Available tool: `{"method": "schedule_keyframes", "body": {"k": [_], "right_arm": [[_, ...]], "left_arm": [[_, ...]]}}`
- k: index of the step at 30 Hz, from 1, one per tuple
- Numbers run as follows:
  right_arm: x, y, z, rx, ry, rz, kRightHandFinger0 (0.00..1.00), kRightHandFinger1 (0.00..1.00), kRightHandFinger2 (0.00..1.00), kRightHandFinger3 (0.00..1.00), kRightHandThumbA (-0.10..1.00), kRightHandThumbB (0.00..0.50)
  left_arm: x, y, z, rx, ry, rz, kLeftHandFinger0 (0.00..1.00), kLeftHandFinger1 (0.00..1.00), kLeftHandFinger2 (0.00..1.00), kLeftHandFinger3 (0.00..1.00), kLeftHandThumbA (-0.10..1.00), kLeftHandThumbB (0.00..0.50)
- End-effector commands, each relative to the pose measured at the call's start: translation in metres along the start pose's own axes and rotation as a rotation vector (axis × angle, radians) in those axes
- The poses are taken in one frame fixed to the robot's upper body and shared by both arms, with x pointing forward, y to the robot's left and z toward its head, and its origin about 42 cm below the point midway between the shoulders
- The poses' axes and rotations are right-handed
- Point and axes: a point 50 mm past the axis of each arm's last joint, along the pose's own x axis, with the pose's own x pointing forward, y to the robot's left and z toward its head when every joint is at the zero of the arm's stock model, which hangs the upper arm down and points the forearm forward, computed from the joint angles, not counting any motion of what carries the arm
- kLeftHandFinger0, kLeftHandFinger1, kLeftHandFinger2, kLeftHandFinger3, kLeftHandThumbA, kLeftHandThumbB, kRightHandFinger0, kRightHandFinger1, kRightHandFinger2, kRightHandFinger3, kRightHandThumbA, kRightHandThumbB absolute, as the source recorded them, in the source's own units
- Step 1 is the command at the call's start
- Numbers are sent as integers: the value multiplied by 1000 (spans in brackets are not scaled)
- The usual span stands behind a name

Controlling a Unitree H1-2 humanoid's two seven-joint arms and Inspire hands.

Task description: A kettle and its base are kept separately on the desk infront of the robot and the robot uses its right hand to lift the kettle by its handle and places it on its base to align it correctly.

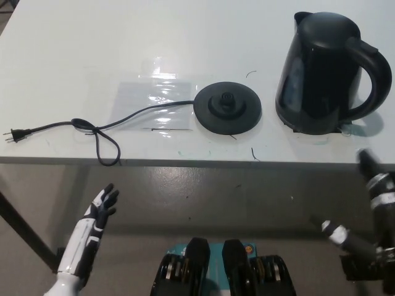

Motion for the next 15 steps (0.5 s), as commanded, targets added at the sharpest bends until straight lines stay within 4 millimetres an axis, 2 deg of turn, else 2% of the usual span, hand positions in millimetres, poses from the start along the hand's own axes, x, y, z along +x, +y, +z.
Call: {"method": "schedule_keyframes", "body": {"k": [1,3,6,11,15], "right_arm": [[40,-24,30,-75,-148,-82,1000,1000,1000,1000,1000,277],[50,-29,34,-65,-148,-104,1000,1000,1000,1000,1000,292],[67,-37,37,-40,-158,-134,1000,1000,1000,1000,1000,293],[97,-50,36,-76,-138,-149,1000,1000,1000,1000,1000,286],[124,-57,34,-68,-106,-151,1000,1000,1000,1000,1000,334]], "left_arm": [[5,-14,16,-17,-88,-44,1000,1000,1000,1000,1000,168],[6,-18,15,-20,-90,-46,1000,1000,1000,1000,1000,172],[7,-22,15,-27,-87,-50,1000,1000,1000,1000,1000,193],[6,-24,12,-23,-81,-54,1000,1000,1000,1000,1000,196],[7,-24,9,-23,-81,-58,1000,1000,1000,1000,1000,194]]}}
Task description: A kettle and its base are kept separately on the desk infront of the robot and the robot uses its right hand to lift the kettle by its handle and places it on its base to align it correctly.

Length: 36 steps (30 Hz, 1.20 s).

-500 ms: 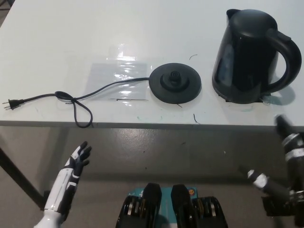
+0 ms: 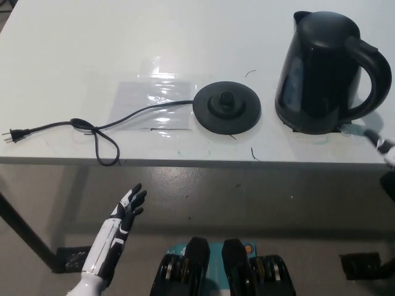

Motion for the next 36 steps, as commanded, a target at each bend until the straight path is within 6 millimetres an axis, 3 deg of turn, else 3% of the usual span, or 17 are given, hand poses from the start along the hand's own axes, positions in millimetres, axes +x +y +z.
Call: {"method": "schedule_keyframes", "body": {"k": [1,4,9,11,16,18,23,26,30,36], "right_arm": [[37,-10,-5,5,41,-31,1000,1000,1000,1000,1000,354],[58,-9,-12,7,63,-25,1000,1000,1000,1000,1000,391],[74,-8,-19,58,89,-26,1000,1000,1000,1000,1000,398],[81,-3,-23,74,100,-16,1000,1000,1000,1000,1000,395],[98,2,-37,93,114,9,1000,1000,1000,1000,1000,354],[102,3,-41,108,124,12,1000,1000,1000,1000,1000,364],[103,1,-53,103,164,29,1000,1000,1000,1000,1000,320],[103,3,-62,98,190,35,1000,1000,1000,1000,1000,335],[102,4,-67,77,213,38,1000,1000,1000,1000,1000,306],[104,9,-74,85,250,52,1000,1000,1000,1000,1000,361]], "left_arm": [[5,1,6,22,-66,-11,1000,1000,1000,1000,1000,188],[5,1,5,28,-61,-12,1000,1000,1000,1000,1000,194],[3,2,4,27,-61,-13,1000,1000,1000,1000,1000,182],[1,4,3,34,-51,-8,1000,1000,1000,1000,1000,195],[5,3,3,52,-61,-17,1000,1000,1000,1000,1000,163],[7,3,3,56,-66,-21,1000,1000,1000,1000,1000,153],[7,2,1,62,-66,-33,1000,1000,1000,1000,970,127],[6,3,-1,44,-61,-34,1000,1000,1000,1000,954,125],[6,2,0,41,-52,-29,1000,1000,1000,1000,960,130],[6,2,-2,43,-52,-21,1000,1000,1000,1000,987,138]]}}
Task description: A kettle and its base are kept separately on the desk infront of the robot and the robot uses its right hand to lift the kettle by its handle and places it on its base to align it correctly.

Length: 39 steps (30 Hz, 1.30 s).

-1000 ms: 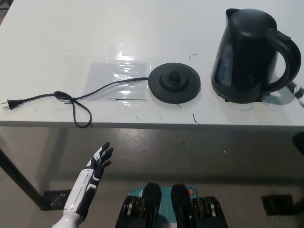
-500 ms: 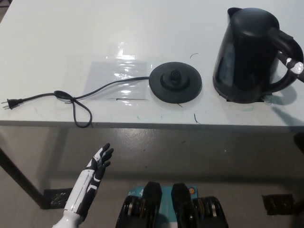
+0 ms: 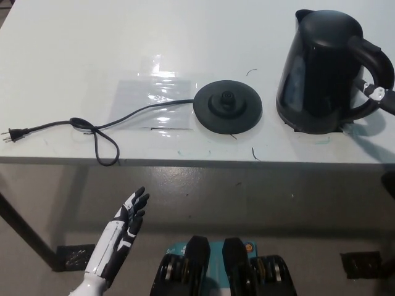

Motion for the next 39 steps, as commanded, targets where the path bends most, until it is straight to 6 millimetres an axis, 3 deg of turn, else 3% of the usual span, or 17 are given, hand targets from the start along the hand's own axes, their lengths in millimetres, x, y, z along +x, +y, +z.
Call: {"method": "schedule_keyframes", "body": {"k": [1,15,17,28,30,33,34,35,36,37,38,39], "right_arm": [[26,-2,19,1,-60,17,1000,1000,1000,1000,1000,360],[38,4,3,26,-11,18,1000,1000,1000,1000,1000,414],[40,5,2,30,-10,20,1000,1000,1000,1000,1000,353],[44,9,0,33,3,30,1000,1000,1000,1000,1000,371],[45,9,1,44,8,17,1000,1000,1000,1000,1000,313],[48,10,3,63,6,-67,1000,1000,1000,1000,936,285],[50,11,4,62,19,-125,806,819,912,1000,794,289],[52,11,5,88,40,-155,549,548,595,742,667,256],[52,11,5,100,48,-167,405,430,587,694,610,266],[55,11,6,84,64,-199,128,235,417,492,368,228],[58,12,7,26,77,-262,5,66,306,321,-62,232],[59,13,7,-3,73,-280,1,87,370,356,-92,227]], "left_arm": [[4,4,7,17,-59,-2,1000,1000,1000,1000,994,142],[6,6,7,26,-58,-7,1000,1000,1000,1000,1000,154],[7,7,8,29,-65,-6,1000,1000,1000,1000,1000,146],[7,9,7,23,-73,-8,1000,1000,1000,1000,1000,146],[8,9,7,20,-65,-7,1000,1000,1000,1000,1000,160],[9,9,8,19,-67,-7,1000,1000,1000,1000,1000,154],[9,9,8,17,-67,-8,1000,1000,1000,1000,1000,155],[9,9,8,17,-67,-9,1000,1000,1000,1000,1000,155],[9,9,8,17,-68,-9,1000,1000,1000,1000,1000,155],[9,9,8,13,-68,-7,1000,1000,1000,1000,1000,157],[10,10,8,16,-73,-5,1000,1000,1000,1000,1000,167],[10,10,9,18,-74,-5,1000,1000,1000,1000,1000,175]]}}
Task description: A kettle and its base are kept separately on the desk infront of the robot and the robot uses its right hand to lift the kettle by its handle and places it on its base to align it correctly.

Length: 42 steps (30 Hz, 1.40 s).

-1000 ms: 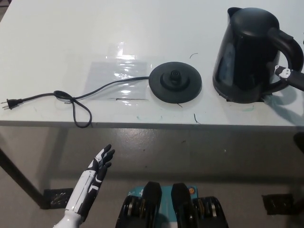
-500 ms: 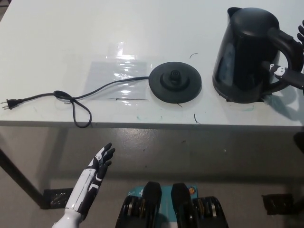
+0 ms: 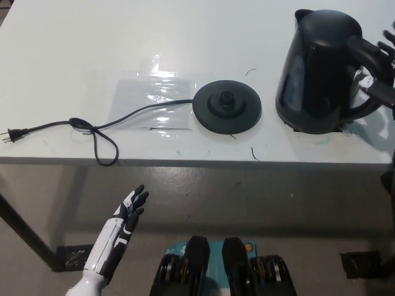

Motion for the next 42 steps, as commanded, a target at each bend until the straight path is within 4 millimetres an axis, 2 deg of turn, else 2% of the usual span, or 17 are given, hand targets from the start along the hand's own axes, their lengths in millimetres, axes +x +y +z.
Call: {"method": "schedule_keyframes", "body": {"k": [1,2,3,4,5,7,13,16,22,26,32,36,42], "right_arm": [[24,1,30,-62,-42,-184,0,146,475,491,-98,197],[25,2,32,-54,-44,-187,0,201,576,636,-100,181],[25,3,33,-43,-55,-187,0,192,586,688,-100,173],[25,3,33,-39,-60,-188,0,190,585,690,-100,172],[24,4,34,-15,-69,-194,0,117,515,666,-100,171],[23,5,35,0,-67,-196,0,111,512,685,-100,163],[26,3,38,30,-67,-217,0,178,587,672,-100,168],[27,3,40,56,-64,-208,0,229,660,698,-100,164],[28,1,41,23,-84,-197,0,236,669,711,-100,181],[30,2,43,-18,-112,-196,0,237,673,727,-100,191],[32,12,70,-35,-246,-208,0,183,613,717,-100,174],[34,19,94,-22,-332,-236,0,179,626,747,-100,160],[34,29,119,-54,-425,-259,0,176,667,796,-100,154]], "left_arm": [[6,7,8,7,-63,2,1000,1000,1000,1000,1000,182],[7,8,9,6,-63,3,1000,1000,1000,1000,1000,188],[8,8,10,6,-62,3,1000,1000,1000,1000,1000,190],[8,8,10,6,-62,4,1000,1000,1000,1000,1000,191],[9,9,10,6,-57,5,1000,1000,1000,1000,1000,202],[8,9,10,3,-56,4,1000,1000,1000,1000,1000,203],[10,11,10,13,-66,2,1000,1000,1000,1000,1000,200],[13,12,11,12,-67,4,1000,1000,1000,1000,1000,205],[14,13,11,8,-64,8,1000,1000,1000,1000,1000,218],[14,13,12,11,-68,8,1000,1000,1000,1000,1000,209],[16,13,14,14,-72,6,1000,1000,1000,1000,1000,199],[17,14,14,10,-74,6,1000,1000,1000,1000,1000,190],[18,15,15,12,-78,6,1000,1000,1000,1000,1000,177]]}}
